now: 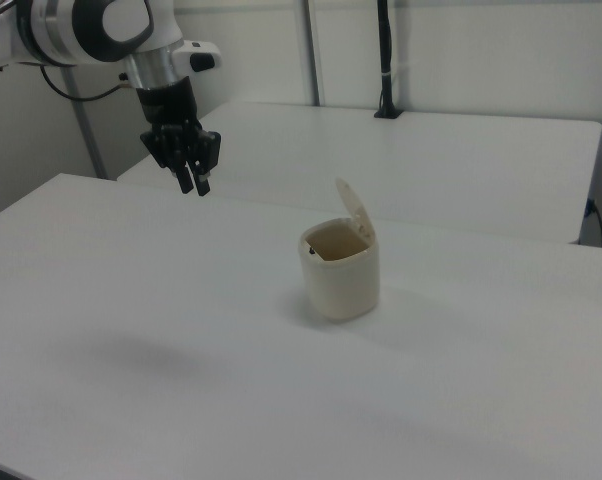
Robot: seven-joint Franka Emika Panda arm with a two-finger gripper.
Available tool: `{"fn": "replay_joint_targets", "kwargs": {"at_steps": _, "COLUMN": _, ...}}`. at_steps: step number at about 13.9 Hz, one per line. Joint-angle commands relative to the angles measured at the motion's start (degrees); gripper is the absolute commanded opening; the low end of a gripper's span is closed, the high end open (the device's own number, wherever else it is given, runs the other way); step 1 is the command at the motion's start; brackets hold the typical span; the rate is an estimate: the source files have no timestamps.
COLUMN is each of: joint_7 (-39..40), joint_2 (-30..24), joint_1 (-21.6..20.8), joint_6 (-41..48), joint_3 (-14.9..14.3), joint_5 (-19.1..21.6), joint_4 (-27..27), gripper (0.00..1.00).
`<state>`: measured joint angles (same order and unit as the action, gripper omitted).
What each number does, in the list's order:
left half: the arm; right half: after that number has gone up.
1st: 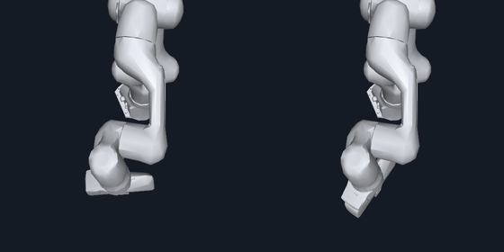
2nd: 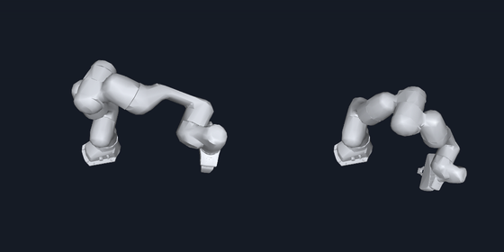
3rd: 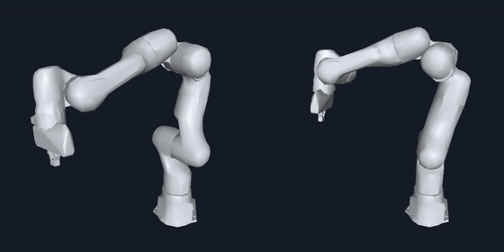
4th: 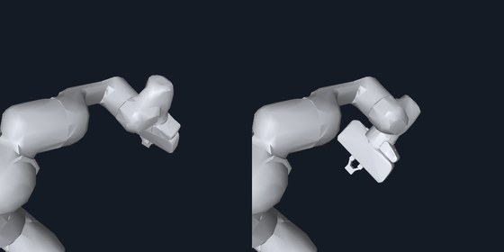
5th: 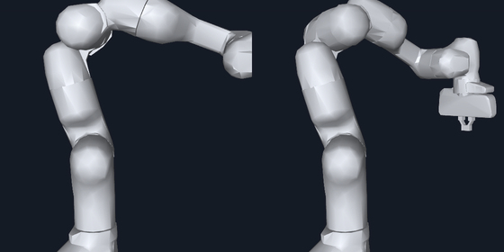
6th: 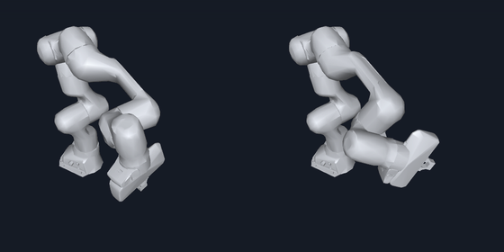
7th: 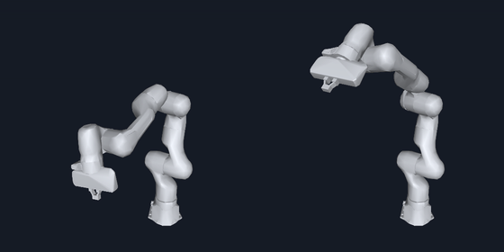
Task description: Close the trash bin
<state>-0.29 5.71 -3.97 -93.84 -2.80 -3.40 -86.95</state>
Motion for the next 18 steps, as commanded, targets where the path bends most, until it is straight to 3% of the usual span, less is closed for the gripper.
{"fn": "replay_joint_targets", "kwargs": {"at_steps": 1, "joint_7": 1.00, "joint_2": -1.14, "joint_1": -0.60, "joint_6": 1.38, "joint_3": -0.28, "joint_5": -0.73, "joint_4": -1.12, "gripper": 0.06}}
{"fn": "replay_joint_targets", "kwargs": {"at_steps": 2, "joint_7": 0.65, "joint_2": -0.97, "joint_1": -0.61, "joint_6": 1.20, "joint_3": -0.28, "joint_5": -0.73, "joint_4": -1.12, "gripper": 0.00}}
{"fn": "replay_joint_targets", "kwargs": {"at_steps": 8, "joint_7": -1.28, "joint_2": 0.96, "joint_1": 0.27, "joint_6": -3.71, "joint_3": -0.80, "joint_5": -2.05, "joint_4": -0.59, "gripper": 0.00}}
{"fn": "replay_joint_targets", "kwargs": {"at_steps": 12, "joint_7": -7.78, "joint_2": 5.00, "joint_1": 2.46, "joint_6": -13.28, "joint_3": -2.21, "joint_5": -2.84, "joint_4": 0.64, "gripper": 0.00}}
{"fn": "replay_joint_targets", "kwargs": {"at_steps": 18, "joint_7": -14.20, "joint_2": 10.45, "joint_1": 9.58, "joint_6": -31.64, "joint_3": -2.30, "joint_5": -2.93, "joint_4": 2.92, "gripper": 0.00}}
